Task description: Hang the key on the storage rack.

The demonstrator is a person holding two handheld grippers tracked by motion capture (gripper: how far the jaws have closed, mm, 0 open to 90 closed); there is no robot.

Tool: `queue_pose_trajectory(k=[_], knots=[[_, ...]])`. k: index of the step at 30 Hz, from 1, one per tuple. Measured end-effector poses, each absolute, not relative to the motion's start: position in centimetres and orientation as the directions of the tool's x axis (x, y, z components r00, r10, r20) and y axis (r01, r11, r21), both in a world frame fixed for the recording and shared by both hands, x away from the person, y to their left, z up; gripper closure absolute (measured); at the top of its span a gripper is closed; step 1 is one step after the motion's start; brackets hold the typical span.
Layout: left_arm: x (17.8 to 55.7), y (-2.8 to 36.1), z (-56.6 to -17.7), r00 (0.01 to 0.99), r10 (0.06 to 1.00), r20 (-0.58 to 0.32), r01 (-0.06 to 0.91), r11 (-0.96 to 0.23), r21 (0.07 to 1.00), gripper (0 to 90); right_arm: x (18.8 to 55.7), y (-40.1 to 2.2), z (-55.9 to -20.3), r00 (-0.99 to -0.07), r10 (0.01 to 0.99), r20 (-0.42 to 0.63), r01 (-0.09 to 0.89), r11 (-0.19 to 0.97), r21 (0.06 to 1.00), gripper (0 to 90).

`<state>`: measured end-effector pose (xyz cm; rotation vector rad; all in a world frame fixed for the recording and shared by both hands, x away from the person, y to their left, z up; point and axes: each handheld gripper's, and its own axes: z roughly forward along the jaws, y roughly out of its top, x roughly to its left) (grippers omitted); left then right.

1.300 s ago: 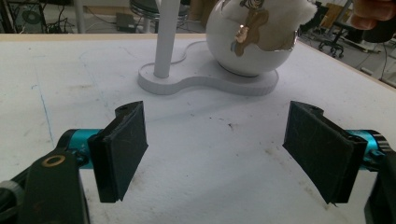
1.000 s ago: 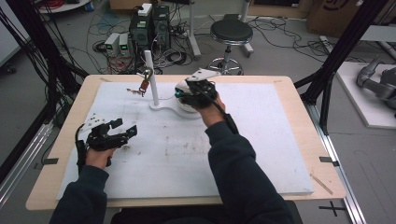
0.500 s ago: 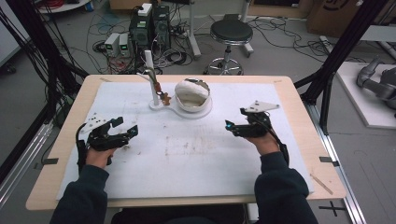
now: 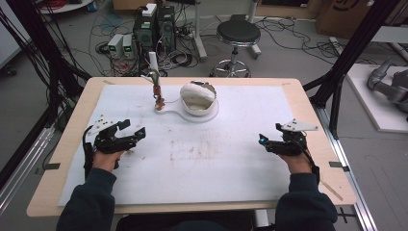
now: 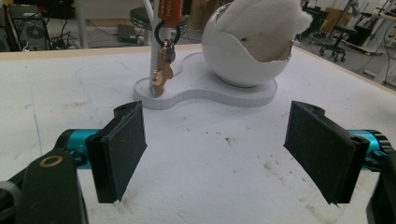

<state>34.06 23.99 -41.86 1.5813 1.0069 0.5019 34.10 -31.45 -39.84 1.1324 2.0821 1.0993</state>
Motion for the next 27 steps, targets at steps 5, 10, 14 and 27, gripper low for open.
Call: queue_pose_trajectory(k=[5, 10, 14, 27], knots=[[34.0, 24.14, -41.81, 0.54, 0.817, -0.205, 0.338, 0.013, 0.941, 20.2, 33.87, -32.06, -39.84, -0.499, 0.864, -0.067, 0.425, 0.311, 0.85, 21.2], [33.89, 24.12, -41.72, 0.545, 0.813, -0.205, 0.334, 0.013, 0.942, 20.2, 33.72, -32.02, -39.85, -0.498, 0.864, -0.073, 0.421, 0.315, 0.851, 21.2], [33.69, 24.06, -41.62, 0.55, 0.81, -0.202, 0.331, 0.01, 0.943, 20.2, 33.6, -31.9, -39.87, -0.496, 0.865, -0.069, 0.424, 0.311, 0.851, 21.2], [33.64, 24.06, -41.68, 0.552, 0.809, -0.203, 0.336, 0.007, 0.942, 20.2, 33.64, -31.35, -40.22, -0.507, 0.857, -0.094, 0.43, 0.346, 0.834, 21.2]])
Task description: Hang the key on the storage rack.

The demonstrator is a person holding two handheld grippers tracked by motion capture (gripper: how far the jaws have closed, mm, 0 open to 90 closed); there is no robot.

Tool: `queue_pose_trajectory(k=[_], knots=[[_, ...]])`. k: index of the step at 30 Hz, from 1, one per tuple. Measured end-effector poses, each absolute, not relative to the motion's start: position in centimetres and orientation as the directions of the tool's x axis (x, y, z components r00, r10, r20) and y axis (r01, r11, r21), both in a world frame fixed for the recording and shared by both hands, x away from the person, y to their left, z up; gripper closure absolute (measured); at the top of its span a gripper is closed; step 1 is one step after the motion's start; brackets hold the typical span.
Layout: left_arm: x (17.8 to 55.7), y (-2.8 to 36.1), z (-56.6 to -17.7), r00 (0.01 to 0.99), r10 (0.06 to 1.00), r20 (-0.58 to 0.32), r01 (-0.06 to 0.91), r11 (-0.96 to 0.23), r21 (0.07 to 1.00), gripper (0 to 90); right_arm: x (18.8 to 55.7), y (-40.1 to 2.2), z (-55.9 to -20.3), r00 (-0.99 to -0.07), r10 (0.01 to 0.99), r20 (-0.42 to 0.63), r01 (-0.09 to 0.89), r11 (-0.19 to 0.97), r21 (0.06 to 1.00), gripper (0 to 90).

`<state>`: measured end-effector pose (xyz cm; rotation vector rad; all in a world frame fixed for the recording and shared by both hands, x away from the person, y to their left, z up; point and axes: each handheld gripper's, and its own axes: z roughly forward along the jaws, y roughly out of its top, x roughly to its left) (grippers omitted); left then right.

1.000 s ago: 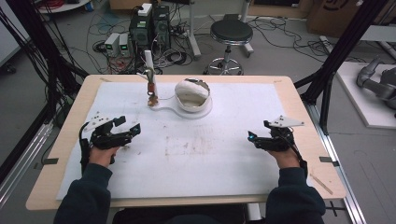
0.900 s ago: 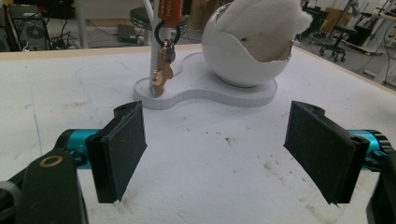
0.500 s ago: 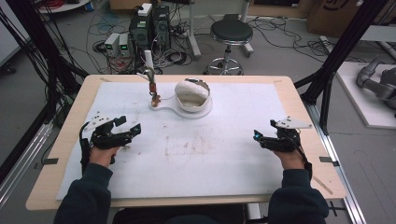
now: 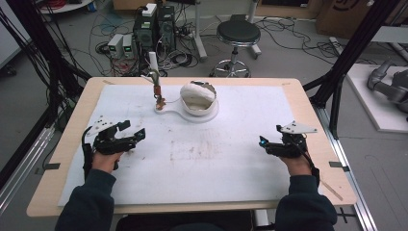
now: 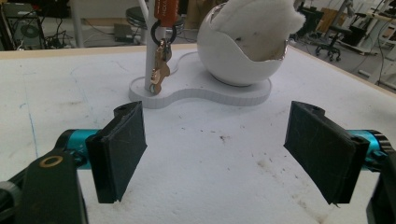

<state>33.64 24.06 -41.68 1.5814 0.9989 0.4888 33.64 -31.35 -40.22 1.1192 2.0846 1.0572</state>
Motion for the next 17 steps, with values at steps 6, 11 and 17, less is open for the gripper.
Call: queue_pose_trajectory(k=[6, 11, 17], knots=[[33.66, 24.04, -41.7, 0.551, 0.81, -0.203, 0.337, 0.007, 0.941, 20.2, 33.64, -31.34, -40.24, -0.507, 0.856, -0.096, 0.428, 0.347, 0.834, 21.2], [33.69, 23.98, -41.73, 0.551, 0.81, -0.202, 0.339, 0.004, 0.941, 20.2, 33.65, -31.44, -40.24, -0.506, 0.858, -0.09, 0.426, 0.34, 0.839, 21.2], [33.79, 23.96, -41.83, 0.549, 0.811, -0.202, 0.34, 0.004, 0.94, 20.2, 33.75, -31.64, -40.26, -0.502, 0.861, -0.08, 0.427, 0.328, 0.843, 21.2]])
